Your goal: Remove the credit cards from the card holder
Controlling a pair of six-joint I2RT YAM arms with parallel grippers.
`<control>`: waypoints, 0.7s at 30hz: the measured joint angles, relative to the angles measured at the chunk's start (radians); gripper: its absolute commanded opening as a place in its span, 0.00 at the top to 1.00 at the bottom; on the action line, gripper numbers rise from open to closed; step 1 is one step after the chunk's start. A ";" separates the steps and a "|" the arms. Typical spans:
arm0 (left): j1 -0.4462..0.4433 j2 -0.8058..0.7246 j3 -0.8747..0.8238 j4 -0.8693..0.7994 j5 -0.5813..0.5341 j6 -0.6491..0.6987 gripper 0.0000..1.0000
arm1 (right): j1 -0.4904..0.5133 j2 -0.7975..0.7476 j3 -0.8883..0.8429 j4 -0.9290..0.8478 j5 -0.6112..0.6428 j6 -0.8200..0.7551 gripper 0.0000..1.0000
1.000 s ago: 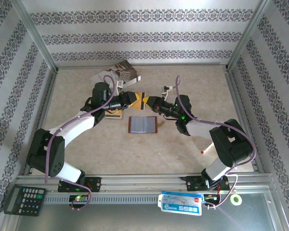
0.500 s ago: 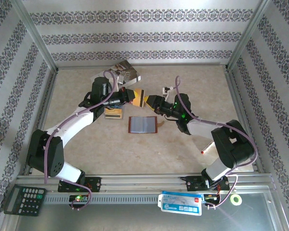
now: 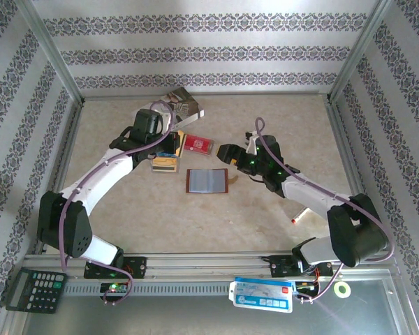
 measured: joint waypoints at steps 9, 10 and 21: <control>0.008 -0.038 -0.041 -0.037 -0.158 0.311 1.00 | 0.000 -0.023 0.076 -0.209 0.034 -0.170 0.02; 0.008 -0.041 -0.047 -0.037 -0.152 0.346 1.00 | 0.000 -0.026 0.077 -0.226 0.034 -0.183 0.02; 0.066 0.027 0.030 -0.071 0.022 0.790 1.00 | -0.005 -0.037 0.079 -0.337 0.036 -0.290 0.02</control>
